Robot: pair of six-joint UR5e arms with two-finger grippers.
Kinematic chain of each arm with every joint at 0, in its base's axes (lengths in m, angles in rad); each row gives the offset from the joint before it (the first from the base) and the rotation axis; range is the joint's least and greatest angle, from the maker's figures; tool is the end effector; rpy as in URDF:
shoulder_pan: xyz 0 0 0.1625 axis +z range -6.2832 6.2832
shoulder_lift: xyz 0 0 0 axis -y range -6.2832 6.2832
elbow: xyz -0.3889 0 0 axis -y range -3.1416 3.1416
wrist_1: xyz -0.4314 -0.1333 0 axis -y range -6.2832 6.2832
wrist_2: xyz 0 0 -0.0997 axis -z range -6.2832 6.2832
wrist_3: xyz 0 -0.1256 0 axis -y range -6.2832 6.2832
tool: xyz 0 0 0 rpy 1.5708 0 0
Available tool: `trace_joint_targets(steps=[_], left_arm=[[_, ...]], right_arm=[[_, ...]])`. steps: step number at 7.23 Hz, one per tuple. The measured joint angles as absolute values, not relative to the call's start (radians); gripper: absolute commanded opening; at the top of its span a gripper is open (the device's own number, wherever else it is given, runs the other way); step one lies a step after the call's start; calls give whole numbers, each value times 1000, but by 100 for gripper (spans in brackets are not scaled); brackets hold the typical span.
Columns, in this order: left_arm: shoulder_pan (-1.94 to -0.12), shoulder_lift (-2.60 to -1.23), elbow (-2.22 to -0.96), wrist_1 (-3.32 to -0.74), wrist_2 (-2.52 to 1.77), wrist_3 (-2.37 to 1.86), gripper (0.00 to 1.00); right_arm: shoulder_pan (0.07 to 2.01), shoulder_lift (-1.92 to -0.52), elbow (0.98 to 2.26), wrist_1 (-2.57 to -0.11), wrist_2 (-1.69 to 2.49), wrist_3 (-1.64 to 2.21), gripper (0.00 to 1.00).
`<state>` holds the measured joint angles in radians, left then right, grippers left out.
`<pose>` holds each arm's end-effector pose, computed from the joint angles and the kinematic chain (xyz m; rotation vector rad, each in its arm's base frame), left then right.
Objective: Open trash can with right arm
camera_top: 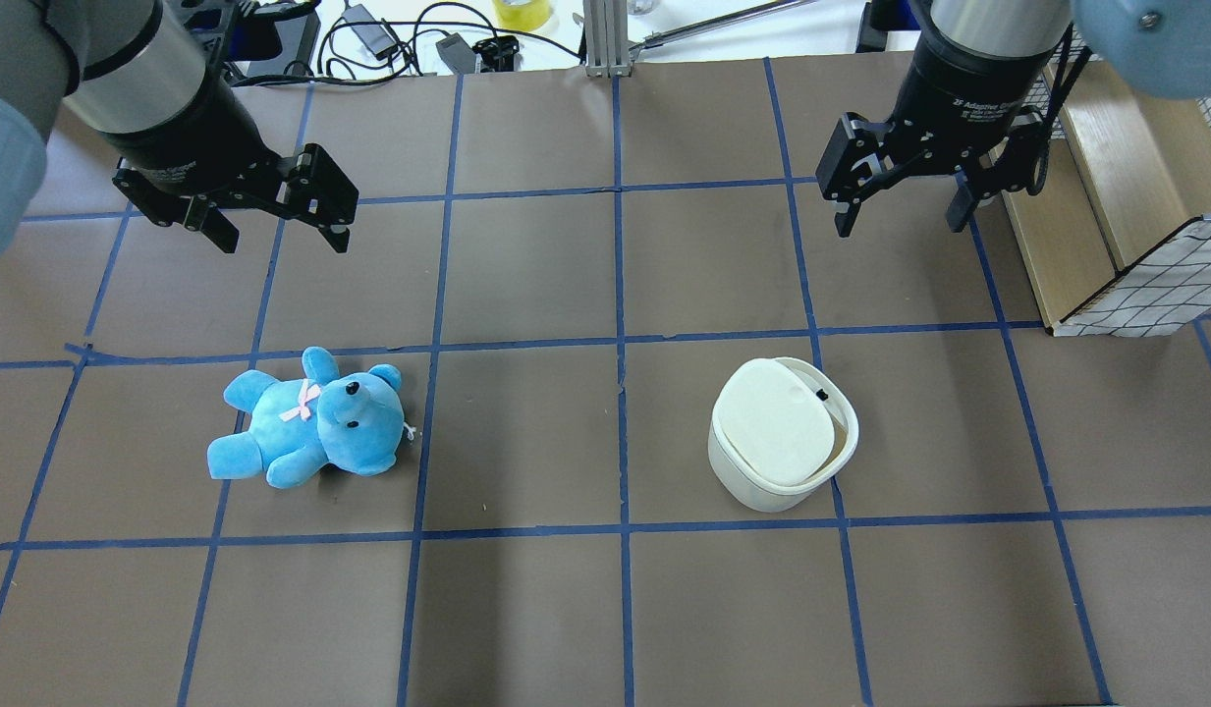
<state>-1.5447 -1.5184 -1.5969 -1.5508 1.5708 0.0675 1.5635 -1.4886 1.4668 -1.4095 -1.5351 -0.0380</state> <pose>-0.1198 -0.5196 0.4414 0.0650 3.1379 -0.0726 0.1338 -0.5455 0.4213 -0.0437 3.0951 0.2149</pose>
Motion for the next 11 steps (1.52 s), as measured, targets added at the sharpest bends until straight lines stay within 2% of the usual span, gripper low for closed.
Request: trace_joint_targets(steps=[11], left_arm=[[-1545,-1519,-1597,-1551,1571,67,100]], right_arm=[[1558,-1491,1438,-1419,-1571,-41,100]])
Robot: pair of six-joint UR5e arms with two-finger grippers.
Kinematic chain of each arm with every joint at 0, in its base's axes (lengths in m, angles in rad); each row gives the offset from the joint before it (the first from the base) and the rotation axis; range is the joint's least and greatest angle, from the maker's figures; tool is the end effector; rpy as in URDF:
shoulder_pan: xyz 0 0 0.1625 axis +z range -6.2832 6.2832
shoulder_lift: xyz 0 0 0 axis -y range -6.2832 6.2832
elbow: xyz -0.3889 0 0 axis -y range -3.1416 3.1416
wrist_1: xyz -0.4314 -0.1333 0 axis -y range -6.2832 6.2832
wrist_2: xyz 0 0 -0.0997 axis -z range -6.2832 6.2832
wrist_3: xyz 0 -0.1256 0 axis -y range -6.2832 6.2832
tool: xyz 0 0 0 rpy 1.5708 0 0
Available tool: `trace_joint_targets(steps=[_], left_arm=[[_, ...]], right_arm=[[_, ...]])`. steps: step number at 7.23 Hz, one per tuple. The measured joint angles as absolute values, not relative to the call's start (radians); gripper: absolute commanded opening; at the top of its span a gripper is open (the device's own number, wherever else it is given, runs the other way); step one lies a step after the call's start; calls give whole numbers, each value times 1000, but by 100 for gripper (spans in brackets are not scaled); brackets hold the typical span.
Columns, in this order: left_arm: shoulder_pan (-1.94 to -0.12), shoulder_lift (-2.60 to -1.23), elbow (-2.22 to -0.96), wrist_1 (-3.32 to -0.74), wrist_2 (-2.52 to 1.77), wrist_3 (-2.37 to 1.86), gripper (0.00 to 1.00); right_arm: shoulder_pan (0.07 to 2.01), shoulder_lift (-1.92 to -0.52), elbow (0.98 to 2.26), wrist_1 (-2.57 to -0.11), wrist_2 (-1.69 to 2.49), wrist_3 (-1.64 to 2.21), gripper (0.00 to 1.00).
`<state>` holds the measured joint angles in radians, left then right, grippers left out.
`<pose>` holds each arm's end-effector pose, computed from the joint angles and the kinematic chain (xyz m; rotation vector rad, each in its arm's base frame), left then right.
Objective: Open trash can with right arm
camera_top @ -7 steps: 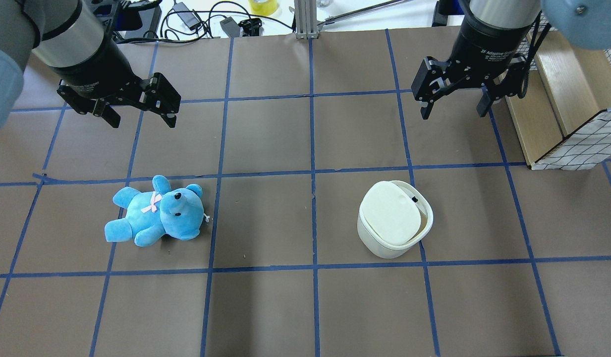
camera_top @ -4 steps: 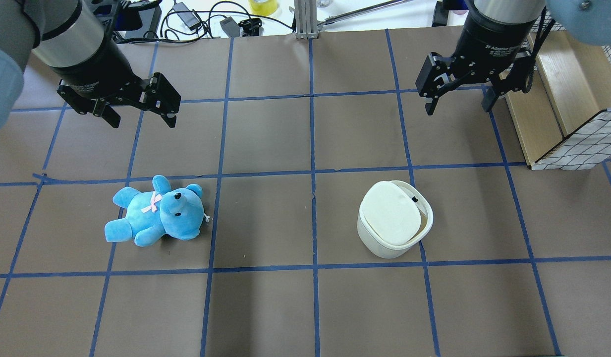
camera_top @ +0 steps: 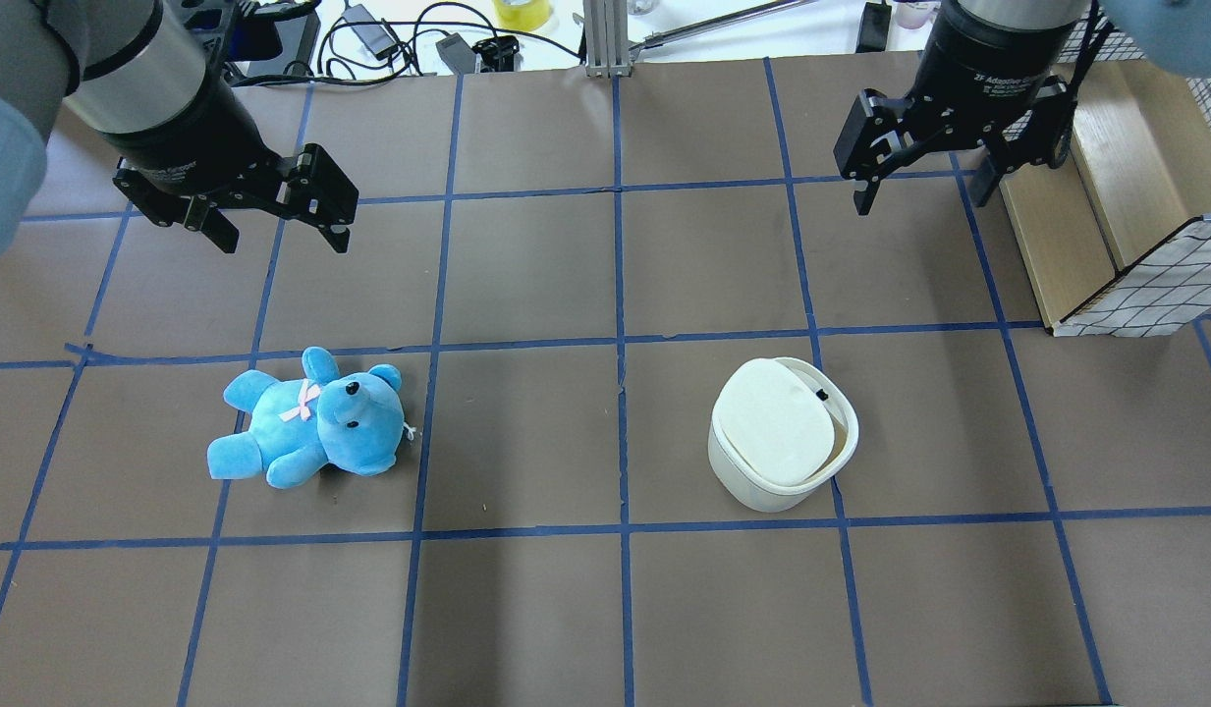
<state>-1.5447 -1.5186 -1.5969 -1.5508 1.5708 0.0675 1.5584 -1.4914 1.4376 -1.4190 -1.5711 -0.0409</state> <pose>-0.1198 -0.5196 0.4413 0.0650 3.1379 -0.0723 0.1265 -0.5502 0.4386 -0.0447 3.1352 0.1537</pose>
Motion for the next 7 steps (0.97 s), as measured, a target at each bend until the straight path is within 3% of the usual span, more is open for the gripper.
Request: trace_joint_targets(steps=[7], left_arm=[[-1545,-1519,-1597,-1551,1571,68,100]], right_arm=[[1559,-1491,1440,-1420,-1550,-43,100]])
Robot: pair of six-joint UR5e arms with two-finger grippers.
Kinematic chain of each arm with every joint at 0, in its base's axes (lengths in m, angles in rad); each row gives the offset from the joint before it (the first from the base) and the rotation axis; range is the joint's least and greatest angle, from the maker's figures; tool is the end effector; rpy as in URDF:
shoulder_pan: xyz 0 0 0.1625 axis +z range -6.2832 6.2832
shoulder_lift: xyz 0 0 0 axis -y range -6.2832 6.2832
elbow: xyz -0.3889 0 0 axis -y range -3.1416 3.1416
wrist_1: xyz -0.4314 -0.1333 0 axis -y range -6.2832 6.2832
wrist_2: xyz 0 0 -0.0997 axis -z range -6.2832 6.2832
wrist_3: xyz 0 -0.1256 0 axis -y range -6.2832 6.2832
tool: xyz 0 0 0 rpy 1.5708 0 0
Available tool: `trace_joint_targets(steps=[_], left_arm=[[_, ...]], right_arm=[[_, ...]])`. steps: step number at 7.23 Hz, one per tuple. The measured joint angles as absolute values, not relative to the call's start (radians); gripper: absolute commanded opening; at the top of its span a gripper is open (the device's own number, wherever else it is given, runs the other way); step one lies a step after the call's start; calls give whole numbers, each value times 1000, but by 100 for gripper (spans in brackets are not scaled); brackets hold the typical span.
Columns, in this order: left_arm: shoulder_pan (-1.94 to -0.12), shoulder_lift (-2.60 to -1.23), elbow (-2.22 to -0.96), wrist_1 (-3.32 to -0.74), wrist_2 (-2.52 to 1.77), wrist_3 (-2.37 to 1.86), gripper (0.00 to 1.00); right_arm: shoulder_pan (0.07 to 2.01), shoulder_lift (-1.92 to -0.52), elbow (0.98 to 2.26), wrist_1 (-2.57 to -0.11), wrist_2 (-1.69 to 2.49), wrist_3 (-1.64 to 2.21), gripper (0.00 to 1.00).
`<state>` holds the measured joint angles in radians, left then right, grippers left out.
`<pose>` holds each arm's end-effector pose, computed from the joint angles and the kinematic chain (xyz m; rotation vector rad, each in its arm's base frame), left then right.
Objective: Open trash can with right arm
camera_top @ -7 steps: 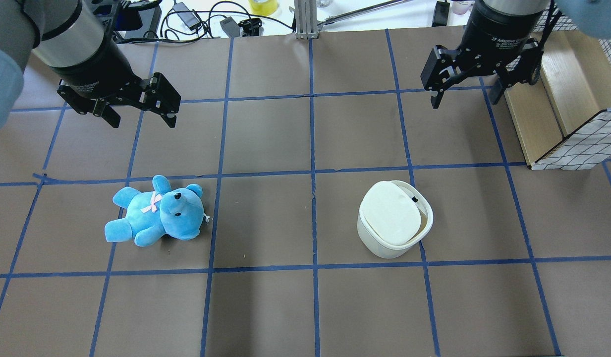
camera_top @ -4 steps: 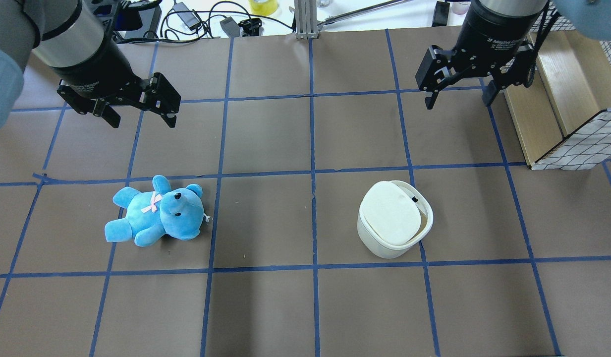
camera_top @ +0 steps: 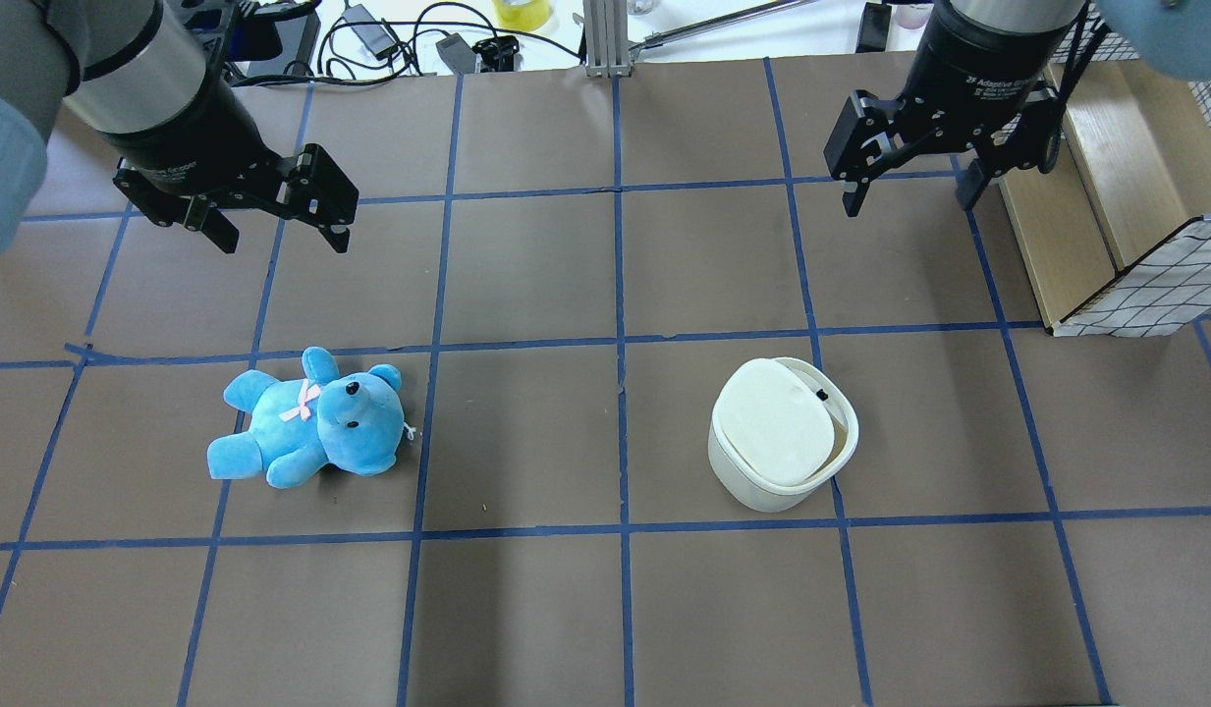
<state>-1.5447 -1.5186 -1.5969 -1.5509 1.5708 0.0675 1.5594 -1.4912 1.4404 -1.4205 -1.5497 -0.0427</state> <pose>-0.1198 -0.5196 0.4412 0.0650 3.1379 -0.0721 0.1297 -0.5500 0.4372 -0.0471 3.1137 0.1541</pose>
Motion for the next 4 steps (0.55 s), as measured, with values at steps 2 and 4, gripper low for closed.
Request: trace_joint_targets(steps=[2,4], left_arm=[[-1545,-1519,-1597,-1551,1571,67,100],[-1545,-1519,-1597,-1551,1571,67,100]], right_arm=[[1560,-1491,1440,-1420,-1555,-42,100],[1560,-1492,1440,-1420,-1555,-41,100]])
